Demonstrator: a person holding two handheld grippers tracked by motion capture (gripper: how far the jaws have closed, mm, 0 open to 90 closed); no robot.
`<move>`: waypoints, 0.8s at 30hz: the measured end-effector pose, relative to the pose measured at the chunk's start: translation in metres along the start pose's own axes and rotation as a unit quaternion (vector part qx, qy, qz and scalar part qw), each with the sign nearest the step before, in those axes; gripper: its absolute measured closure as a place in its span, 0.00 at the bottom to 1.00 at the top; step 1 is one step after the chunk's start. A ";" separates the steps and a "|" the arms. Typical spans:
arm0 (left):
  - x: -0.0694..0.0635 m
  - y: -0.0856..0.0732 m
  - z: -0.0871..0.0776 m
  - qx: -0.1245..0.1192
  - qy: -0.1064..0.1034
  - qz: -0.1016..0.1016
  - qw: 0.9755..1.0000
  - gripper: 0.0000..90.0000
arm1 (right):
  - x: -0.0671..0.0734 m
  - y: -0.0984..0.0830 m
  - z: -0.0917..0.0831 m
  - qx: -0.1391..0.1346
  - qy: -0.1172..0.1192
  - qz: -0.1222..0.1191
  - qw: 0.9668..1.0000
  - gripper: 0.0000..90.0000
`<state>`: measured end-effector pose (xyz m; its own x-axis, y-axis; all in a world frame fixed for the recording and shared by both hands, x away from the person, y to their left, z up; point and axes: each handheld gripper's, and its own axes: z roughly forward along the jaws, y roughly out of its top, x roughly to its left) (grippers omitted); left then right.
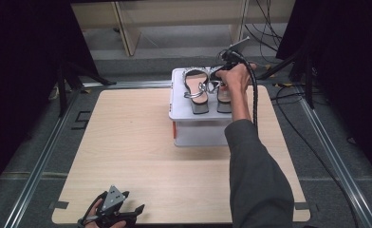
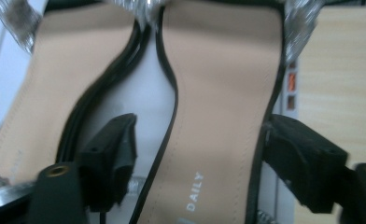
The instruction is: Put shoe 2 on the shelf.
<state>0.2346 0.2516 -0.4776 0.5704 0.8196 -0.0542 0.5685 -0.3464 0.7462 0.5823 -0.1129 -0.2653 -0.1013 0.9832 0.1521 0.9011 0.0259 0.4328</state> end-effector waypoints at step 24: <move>0.002 0.000 0.000 0.008 0.007 0.010 1.000 0.29 | -0.044 0.004 -0.032 -0.101 0.027 -0.018 0.994 0.26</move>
<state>0.2356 0.2534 -0.4773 0.5740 0.8183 -0.0294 0.5664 -0.3708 0.7360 0.5767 -0.1616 -0.2416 -0.1593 0.9711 0.1778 0.7944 0.0191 0.6071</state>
